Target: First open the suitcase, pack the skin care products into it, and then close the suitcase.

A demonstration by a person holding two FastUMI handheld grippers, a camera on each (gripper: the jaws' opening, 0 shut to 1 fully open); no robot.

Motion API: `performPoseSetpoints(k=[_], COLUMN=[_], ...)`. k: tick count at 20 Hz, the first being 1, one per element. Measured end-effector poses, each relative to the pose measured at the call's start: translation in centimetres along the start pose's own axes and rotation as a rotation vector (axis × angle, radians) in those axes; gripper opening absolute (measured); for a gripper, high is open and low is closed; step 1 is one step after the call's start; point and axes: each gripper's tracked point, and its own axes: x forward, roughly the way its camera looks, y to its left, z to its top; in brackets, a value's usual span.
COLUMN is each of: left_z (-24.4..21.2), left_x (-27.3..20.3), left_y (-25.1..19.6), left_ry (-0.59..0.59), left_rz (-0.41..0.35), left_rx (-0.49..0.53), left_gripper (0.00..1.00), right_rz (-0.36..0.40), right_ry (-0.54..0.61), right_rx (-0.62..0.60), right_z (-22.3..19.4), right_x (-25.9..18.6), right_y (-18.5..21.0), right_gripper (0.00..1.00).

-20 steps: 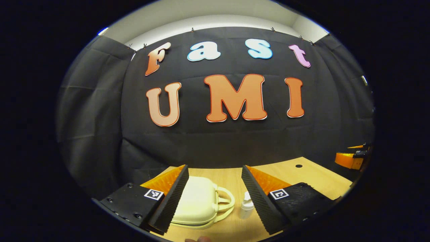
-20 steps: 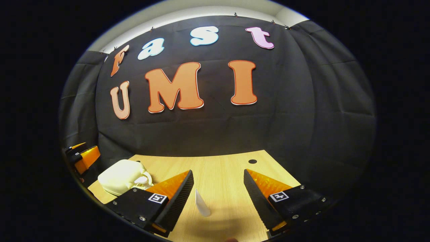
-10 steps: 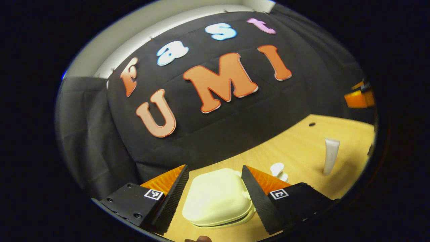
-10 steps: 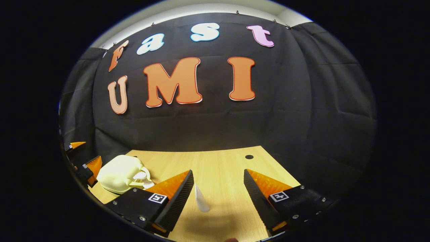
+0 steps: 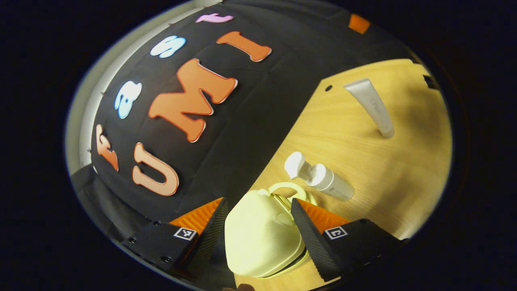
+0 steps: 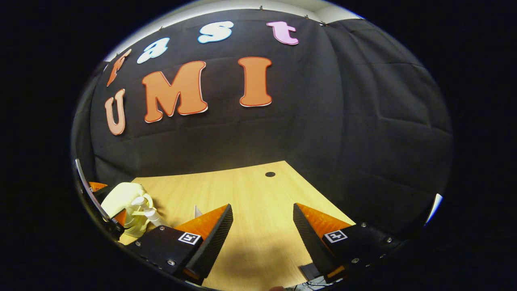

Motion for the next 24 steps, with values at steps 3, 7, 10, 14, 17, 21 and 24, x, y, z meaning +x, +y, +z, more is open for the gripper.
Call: performPoseSetpoints(k=[3,7,10,14,17,21,24], left_z=[-1.1,-2.4,-3.7,-3.9,-4.0,-4.0,-3.9], left_x=[2.2,3.8,5.2,6.9,7.8,8.6,9.1], left_y=[-2.5,-4.7,-5.9,-6.5,-6.4,-7.1,-6.6], left_ry=[0.045,0.1,0.145,0.164,0.175,0.189,0.181], left_rz=[-0.047,-0.079,-0.117,-0.123,-0.131,-0.146,-0.135], left_rx=[0.097,0.172,0.219,0.256,0.276,0.28,0.268], left_gripper=[0.99,0.99,0.98,0.98,0.98,0.81,0.36], right_rz=[-0.038,-0.087,-0.119,-0.156,-0.17,-0.187,-0.196], right_ry=[0.018,0.03,0.046,0.054,0.051,0.045,0.04], right_rx=[0.015,0.018,0.033,0.045,0.054,0.065,0.063], right_z=[-0.7,-1.4,-1.9,-2.4,-2.4,-2.3,-2.1], right_x=[0.1,0.1,-0.2,-0.8,-1.1,-1.5,-1.8], right_y=[-1.6,-3.2,-4.2,-5.3,-5.7,-6.1,-6.2], right_gripper=[0.95,0.95,0.95,0.96,0.95,0.95,0.96])
